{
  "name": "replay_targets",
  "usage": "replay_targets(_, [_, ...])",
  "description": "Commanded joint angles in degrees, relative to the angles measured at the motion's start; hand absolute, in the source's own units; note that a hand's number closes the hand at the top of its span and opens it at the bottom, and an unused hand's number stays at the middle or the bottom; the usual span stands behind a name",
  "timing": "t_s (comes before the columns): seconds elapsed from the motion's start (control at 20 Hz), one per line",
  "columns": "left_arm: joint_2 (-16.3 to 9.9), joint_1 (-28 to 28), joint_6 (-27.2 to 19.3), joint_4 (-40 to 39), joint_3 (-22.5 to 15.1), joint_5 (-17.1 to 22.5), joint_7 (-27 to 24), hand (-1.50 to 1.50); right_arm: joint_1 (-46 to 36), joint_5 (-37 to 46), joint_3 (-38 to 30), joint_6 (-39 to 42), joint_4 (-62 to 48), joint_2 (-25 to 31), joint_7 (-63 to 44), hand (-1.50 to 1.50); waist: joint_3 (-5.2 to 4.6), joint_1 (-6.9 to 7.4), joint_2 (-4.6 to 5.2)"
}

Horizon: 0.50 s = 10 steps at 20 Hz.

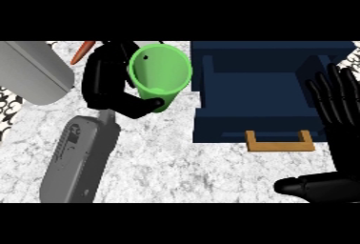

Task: Pick up the cup, place it into the drawer and close the drawer

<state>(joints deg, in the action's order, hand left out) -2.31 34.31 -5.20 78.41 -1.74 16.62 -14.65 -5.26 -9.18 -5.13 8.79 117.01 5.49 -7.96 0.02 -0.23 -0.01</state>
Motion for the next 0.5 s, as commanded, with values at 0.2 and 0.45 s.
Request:
replay_targets(0.2, [2.22, 13.79, -6.70, -7.37, -0.66, -4.35, 5.37, 1.50, -0.30, 1.36, 1.25, -0.82, 0.70, -0.43, -1.05, -1.50, -0.01, -0.30, 0.05])
replay_targets(0.45, [2.29, 17.60, -6.20, -11.77, -0.46, -5.03, 6.48, 1.50, 0.61, -0.47, -0.20, -0.45, 2.64, 0.44, -2.70, -1.50, -0.01, -0.36, 0.03])
